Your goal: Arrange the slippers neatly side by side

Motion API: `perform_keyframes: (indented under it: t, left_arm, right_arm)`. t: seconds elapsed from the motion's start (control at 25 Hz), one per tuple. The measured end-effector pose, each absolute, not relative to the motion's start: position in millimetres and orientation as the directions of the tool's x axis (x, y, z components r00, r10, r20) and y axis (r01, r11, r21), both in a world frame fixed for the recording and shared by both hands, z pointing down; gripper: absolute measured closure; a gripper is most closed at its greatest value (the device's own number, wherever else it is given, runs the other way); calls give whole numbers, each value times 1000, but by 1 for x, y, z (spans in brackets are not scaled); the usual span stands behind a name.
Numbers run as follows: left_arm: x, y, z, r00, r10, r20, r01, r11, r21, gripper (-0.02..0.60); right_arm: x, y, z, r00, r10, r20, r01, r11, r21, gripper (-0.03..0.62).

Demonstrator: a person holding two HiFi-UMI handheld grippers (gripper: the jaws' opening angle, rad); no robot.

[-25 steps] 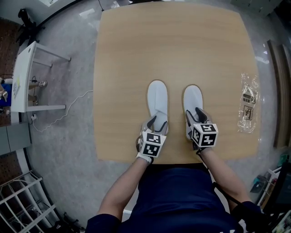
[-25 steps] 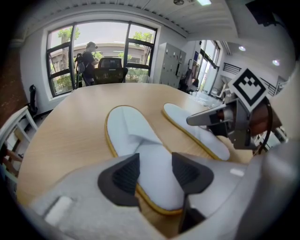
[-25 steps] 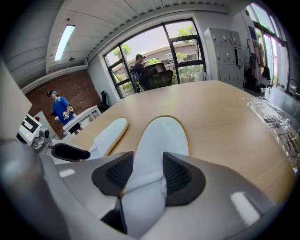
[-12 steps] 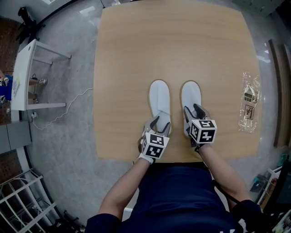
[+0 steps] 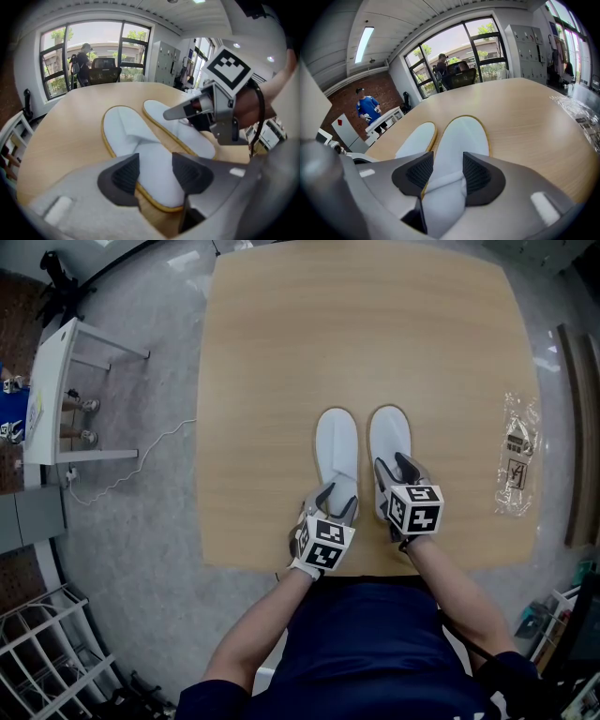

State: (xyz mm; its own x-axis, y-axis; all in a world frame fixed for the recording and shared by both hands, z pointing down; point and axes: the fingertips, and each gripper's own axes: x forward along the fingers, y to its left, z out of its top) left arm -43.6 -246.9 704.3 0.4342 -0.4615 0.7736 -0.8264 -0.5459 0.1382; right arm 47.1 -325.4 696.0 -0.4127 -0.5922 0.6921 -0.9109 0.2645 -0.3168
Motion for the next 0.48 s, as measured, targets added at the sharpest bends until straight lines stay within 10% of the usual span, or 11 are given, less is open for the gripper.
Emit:
perform_keyframes:
  t: [0.48]
  left_arm:
    - [-41,-246,705,440,-449,778,-814,-566,133,360]
  right_arm:
    - [35,-327,696,-422,-589,689,-906,270,-325,390]
